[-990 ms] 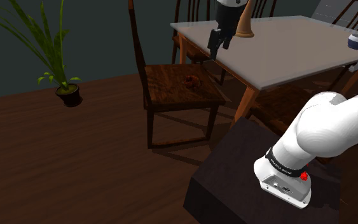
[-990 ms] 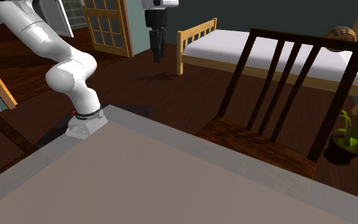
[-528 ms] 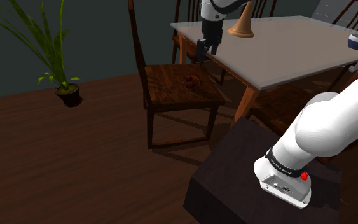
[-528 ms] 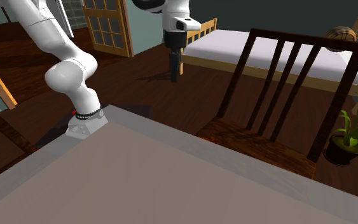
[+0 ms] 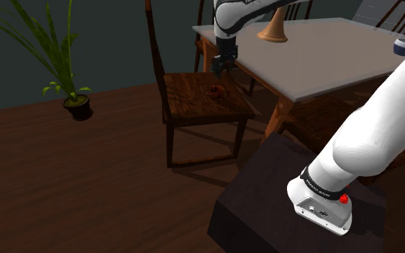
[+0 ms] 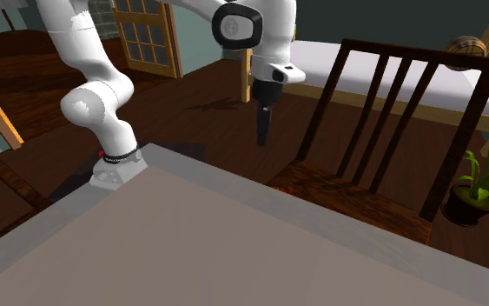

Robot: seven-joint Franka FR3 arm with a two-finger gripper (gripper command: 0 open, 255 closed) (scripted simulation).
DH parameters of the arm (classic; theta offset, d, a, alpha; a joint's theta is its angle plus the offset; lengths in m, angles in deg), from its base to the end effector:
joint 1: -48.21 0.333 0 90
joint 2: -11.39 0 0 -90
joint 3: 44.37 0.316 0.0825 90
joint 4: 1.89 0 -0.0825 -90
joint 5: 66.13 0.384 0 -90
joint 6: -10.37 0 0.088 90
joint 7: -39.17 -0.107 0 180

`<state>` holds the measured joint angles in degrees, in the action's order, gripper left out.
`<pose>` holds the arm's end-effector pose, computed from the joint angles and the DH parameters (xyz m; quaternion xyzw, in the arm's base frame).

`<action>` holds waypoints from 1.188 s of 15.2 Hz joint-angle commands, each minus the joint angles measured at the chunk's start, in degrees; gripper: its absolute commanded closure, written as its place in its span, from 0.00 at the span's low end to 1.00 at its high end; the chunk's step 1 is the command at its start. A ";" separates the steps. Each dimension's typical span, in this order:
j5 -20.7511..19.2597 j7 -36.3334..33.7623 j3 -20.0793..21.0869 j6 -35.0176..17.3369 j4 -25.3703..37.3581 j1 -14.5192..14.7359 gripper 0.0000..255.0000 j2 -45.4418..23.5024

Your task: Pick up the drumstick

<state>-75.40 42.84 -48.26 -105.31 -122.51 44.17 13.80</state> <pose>0.5237 -0.0827 0.4332 0.9973 -0.0004 -0.0290 0.0680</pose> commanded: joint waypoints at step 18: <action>0.97 3.26 -2.05 -7.11 18.33 -3.34 0.00 -29.58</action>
<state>-74.44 46.16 -50.31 -111.86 -104.19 40.85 -15.23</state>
